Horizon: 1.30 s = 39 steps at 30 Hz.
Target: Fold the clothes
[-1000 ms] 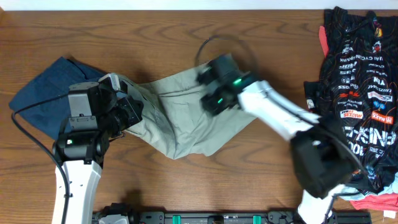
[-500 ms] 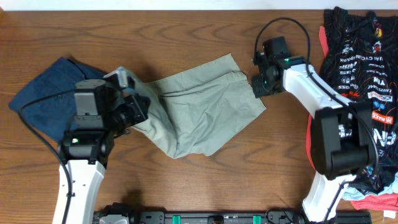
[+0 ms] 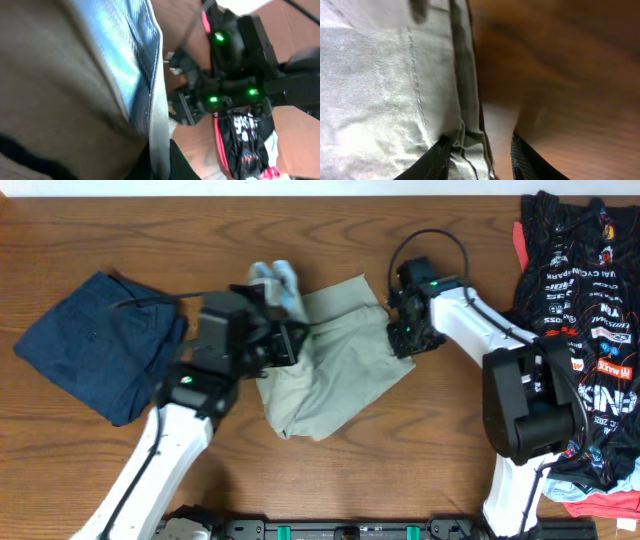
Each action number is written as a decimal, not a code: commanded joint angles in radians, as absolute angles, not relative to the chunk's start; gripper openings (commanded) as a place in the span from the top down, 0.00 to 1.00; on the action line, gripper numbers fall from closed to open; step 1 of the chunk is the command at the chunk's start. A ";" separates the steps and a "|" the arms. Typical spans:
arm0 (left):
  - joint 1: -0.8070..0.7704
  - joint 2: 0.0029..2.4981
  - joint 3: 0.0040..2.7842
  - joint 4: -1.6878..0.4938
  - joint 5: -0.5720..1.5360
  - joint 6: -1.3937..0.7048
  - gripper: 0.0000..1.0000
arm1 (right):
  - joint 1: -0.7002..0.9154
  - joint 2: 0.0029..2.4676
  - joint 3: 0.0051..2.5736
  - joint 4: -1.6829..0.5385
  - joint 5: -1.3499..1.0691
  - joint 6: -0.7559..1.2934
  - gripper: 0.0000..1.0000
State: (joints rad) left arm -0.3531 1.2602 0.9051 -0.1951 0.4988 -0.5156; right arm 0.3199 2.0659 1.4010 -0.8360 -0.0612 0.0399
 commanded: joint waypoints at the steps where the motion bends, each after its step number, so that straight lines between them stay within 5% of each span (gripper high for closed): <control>1: -0.412 1.333 0.937 -0.131 0.519 -0.546 0.93 | 0.363 2.092 1.388 -0.853 -0.086 0.056 0.61; 6: -0.472 1.434 0.937 -0.039 0.520 -0.627 0.88 | 0.375 2.092 1.388 -0.853 -0.086 0.059 0.60; 9: -0.482 1.468 0.937 -0.019 0.519 -0.621 0.43 | 0.369 2.092 1.388 -0.861 -0.077 0.059 0.57; 14: -0.420 1.459 0.937 -0.052 0.516 -0.545 0.25 | 0.326 2.080 1.392 -0.912 0.088 0.188 0.48; 22: -0.249 1.458 0.936 -0.287 0.340 -0.475 0.00 | 0.208 1.948 1.395 -0.928 0.062 0.158 0.48; 39: -0.173 1.749 0.932 -0.260 0.357 -0.500 0.02 | 0.221 1.877 1.394 -0.936 -0.019 0.118 0.47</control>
